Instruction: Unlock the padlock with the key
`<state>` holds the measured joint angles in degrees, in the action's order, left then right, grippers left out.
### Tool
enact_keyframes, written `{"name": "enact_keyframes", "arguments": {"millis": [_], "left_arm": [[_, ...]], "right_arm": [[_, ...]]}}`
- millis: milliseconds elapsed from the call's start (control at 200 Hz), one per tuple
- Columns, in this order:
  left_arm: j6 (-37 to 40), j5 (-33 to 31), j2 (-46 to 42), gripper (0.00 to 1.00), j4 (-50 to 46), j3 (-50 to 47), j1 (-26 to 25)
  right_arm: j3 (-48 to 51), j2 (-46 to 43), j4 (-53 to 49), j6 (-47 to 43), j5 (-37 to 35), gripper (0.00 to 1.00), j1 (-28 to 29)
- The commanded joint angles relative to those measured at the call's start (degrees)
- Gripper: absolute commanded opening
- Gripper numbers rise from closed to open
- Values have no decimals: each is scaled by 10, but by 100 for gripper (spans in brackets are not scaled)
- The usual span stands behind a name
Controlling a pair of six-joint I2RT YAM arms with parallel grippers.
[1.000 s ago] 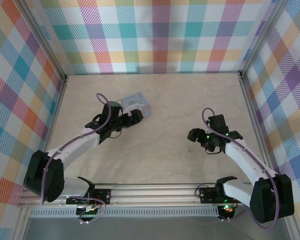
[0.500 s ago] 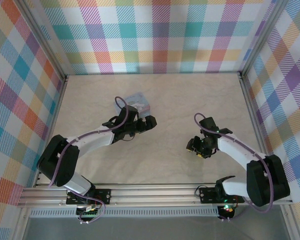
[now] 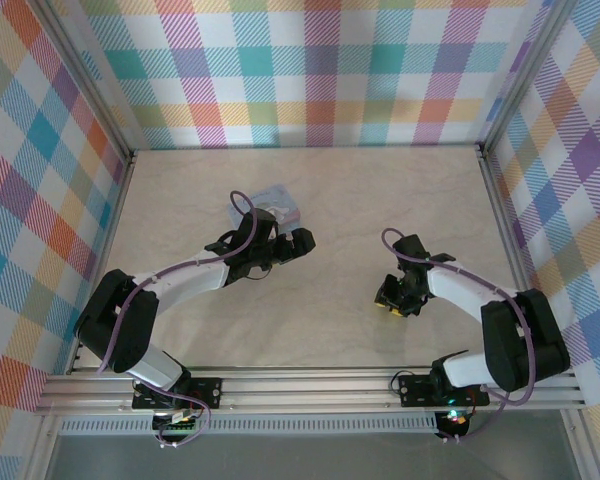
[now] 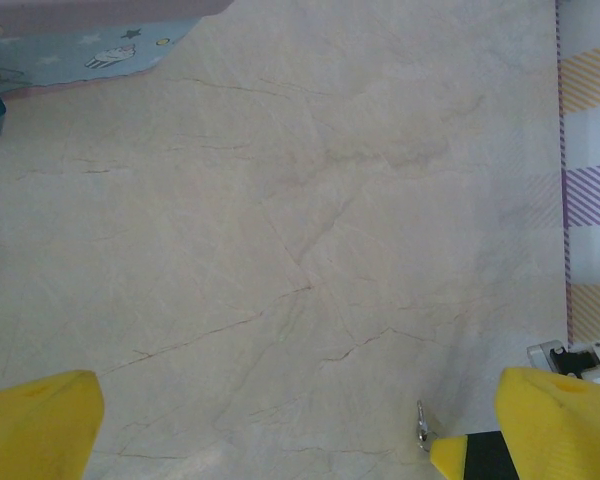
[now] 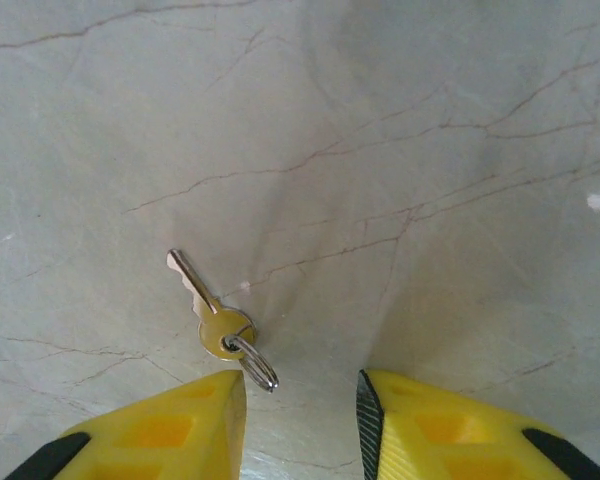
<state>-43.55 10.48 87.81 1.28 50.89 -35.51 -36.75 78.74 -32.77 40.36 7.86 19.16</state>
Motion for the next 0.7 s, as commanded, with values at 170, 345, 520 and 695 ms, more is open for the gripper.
{"name": "enact_keyframes", "arguments": {"millis": [170,345,520,695], "left_arm": [[0,4,12,100,0,20,-7],[0,4,14,100,1,20,-7],[0,5,16,100,1,20,-7],[2,7,16,100,-1,22,-7]], "right_arm": [[-24,20,21,7,1,30,10],[-38,17,2,5,-8,30,14],[-47,9,-13,8,-17,32,17],[-46,17,-18,9,-23,33,18]]}}
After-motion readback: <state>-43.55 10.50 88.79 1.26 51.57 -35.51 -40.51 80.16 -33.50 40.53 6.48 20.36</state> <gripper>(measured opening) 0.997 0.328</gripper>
